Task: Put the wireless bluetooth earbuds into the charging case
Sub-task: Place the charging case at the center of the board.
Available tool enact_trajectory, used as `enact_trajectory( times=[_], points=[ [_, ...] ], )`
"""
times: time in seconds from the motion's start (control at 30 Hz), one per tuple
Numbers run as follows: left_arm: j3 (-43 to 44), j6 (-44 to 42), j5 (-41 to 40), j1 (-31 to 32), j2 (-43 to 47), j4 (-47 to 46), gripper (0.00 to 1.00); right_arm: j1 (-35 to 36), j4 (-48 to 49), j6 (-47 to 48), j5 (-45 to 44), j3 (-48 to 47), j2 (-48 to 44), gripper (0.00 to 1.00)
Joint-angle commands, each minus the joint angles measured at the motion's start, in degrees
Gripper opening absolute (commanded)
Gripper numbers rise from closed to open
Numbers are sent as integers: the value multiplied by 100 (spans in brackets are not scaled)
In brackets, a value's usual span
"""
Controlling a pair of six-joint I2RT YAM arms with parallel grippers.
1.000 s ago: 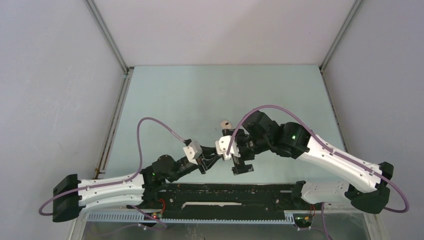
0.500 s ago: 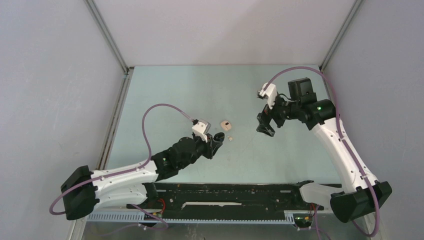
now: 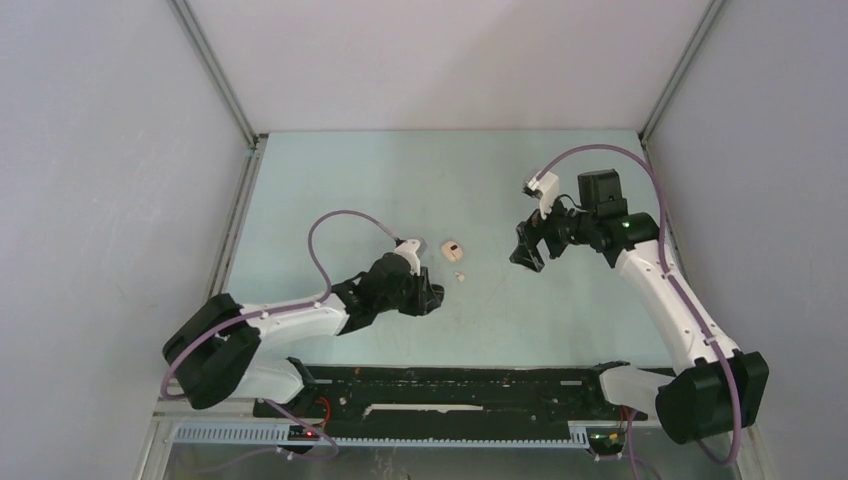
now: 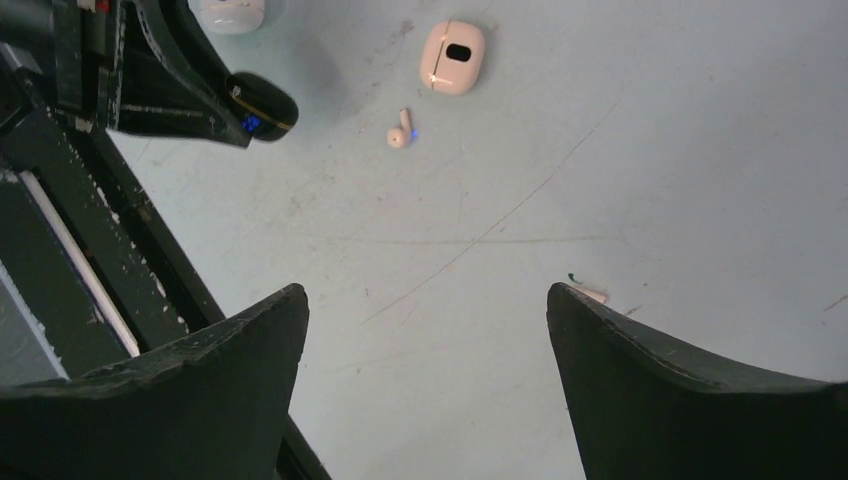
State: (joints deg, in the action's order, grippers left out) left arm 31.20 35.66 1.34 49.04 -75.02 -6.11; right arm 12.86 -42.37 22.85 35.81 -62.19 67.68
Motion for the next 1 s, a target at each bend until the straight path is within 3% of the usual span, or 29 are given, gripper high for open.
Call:
enact_trajectory(
  times=[0.0,0.3,0.43,0.57,0.73,0.87,0.97],
  points=[
    [278,270,845,-163,-390,-283,17,-23,755,-352,182,14,295,90],
    [523,285,628,-267,-767,403,37,251,1081,-519,-71,14,855,89],
    [500,258,530,-265,-725,573,52,543,1342,-199,-591,14,1176,90],
    [467,217,296,-264,-495,972,55,771,1748,111,-1047,6,1578,90],
    [736,-162,-623,-263,230,1935,56,962,1920,43,-1259,-157,2002,90],
    [1075,-408,-1169,-264,551,1873,62,866,1979,-318,-1114,-161,2019,90],
    [1620,-262,-1498,-263,120,1780,65,617,2035,-771,-1014,-161,1872,90]
  ],
)
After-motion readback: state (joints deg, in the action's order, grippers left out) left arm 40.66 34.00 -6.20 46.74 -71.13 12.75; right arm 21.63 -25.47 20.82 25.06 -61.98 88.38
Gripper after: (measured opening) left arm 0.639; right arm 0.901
